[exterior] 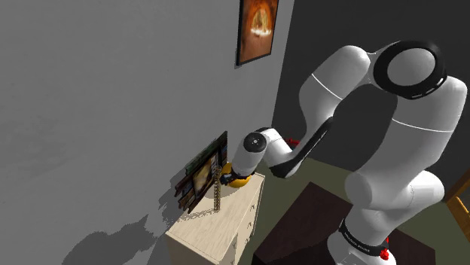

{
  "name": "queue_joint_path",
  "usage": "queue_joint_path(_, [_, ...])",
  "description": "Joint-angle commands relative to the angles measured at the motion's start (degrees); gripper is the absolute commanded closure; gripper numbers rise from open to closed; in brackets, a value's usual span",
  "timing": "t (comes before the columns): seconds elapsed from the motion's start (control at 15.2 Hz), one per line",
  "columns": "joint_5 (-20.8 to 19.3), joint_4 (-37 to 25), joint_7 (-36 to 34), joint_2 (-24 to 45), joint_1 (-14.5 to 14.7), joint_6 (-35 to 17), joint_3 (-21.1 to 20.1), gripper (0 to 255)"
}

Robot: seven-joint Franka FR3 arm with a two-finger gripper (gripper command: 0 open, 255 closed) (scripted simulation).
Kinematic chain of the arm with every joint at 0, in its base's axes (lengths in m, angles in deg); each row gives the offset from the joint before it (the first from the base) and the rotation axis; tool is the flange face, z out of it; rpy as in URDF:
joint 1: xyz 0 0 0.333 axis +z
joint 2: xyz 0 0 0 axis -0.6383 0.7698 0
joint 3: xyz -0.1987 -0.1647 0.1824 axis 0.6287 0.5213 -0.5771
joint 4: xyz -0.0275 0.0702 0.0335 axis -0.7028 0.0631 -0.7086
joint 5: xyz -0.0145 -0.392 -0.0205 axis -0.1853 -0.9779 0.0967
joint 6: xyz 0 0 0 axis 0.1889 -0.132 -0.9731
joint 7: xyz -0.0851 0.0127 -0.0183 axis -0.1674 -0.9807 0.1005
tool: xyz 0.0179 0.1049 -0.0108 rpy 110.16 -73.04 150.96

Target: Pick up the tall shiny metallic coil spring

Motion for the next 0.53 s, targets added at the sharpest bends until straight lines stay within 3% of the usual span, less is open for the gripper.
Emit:
queue_joint_path(0.0, [-13.4,-4.4,-12.3,8.4,4.6,5.8,3.5,0])
queue_joint_path(0.2, [-22.1,-10.5,-20.2,17.6,10.5,12.4,7.8,0])
queue_joint_path(0.46, [-29.4,-18.8,-26.7,27.8,16.9,19.1,12.3,0])
